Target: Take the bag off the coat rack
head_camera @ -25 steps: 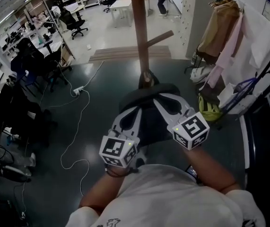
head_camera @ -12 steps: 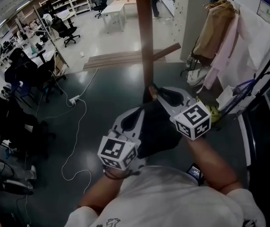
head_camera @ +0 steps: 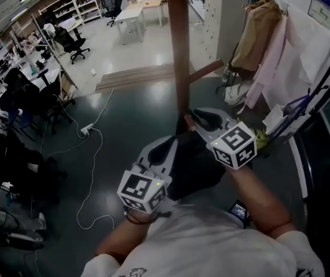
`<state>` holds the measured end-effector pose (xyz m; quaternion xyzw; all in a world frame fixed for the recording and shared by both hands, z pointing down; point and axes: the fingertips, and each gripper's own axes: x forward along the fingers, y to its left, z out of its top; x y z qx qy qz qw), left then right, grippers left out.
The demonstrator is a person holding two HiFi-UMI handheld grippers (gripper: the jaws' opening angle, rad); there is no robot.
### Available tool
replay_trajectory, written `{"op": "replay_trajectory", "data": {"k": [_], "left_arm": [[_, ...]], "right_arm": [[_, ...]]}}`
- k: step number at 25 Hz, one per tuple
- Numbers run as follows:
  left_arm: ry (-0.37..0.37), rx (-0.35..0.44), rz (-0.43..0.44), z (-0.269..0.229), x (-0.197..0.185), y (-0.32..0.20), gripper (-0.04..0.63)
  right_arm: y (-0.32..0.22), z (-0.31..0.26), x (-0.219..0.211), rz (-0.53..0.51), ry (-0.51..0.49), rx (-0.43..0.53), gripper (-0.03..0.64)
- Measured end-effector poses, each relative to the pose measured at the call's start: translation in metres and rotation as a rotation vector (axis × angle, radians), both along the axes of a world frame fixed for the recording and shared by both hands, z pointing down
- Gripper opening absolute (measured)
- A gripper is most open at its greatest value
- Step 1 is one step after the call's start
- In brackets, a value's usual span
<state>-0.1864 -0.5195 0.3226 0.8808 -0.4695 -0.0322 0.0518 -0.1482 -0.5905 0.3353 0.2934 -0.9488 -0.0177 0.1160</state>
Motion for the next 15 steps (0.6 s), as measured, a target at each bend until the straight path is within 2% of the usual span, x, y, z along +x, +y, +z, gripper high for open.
{"op": "replay_trajectory", "data": {"k": [6,15], "left_arm": [[0.013,0.003,0.002,-0.002,-0.004,-0.005,0.002],[0.027,0.019,-0.001,-0.014,-0.007,0.016,0.002]], "right_arm": [[-0.004,-0.002,0.002,0.037,0.011,0.056,0.031],[0.016,-0.017,0.006,0.041,-0.015,0.074,0.021]]}}
